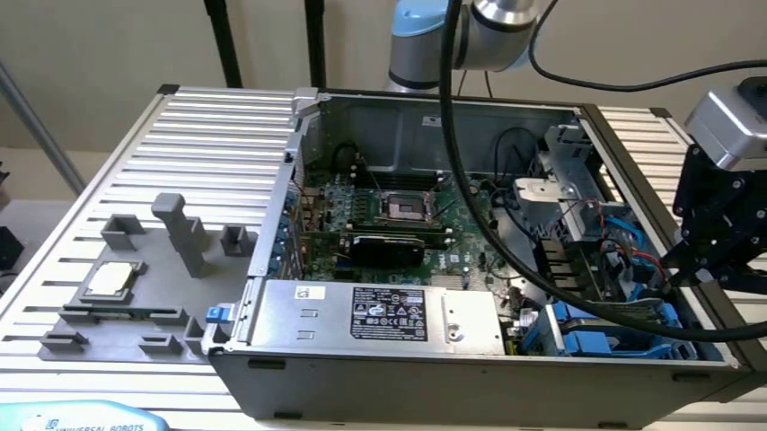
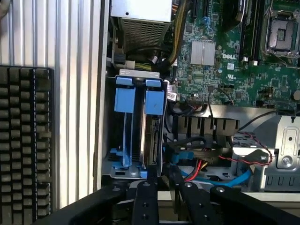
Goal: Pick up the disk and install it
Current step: 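Insert the first disk wire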
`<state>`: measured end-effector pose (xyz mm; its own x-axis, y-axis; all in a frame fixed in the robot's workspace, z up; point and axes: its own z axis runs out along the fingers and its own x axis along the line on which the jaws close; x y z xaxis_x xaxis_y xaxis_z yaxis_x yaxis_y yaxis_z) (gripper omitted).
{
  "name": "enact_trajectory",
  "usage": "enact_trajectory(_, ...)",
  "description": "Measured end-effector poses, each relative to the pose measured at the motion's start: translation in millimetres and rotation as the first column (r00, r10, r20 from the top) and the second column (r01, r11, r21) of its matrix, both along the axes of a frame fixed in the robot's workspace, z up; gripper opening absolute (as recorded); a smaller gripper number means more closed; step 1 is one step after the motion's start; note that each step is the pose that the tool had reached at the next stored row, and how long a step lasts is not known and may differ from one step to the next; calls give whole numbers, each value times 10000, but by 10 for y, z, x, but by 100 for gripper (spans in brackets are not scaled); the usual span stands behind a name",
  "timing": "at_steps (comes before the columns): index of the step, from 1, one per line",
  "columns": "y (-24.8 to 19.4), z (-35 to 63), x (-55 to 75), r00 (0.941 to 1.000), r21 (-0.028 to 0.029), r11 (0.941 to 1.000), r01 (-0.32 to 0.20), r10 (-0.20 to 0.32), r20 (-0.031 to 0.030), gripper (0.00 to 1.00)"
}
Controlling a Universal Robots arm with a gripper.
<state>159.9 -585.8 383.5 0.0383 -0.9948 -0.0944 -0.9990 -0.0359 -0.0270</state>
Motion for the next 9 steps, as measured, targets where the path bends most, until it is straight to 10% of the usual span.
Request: enact_trajectory(9, 68, -163, 75, 10000, -19, 10000, -20, 20, 0, 25)
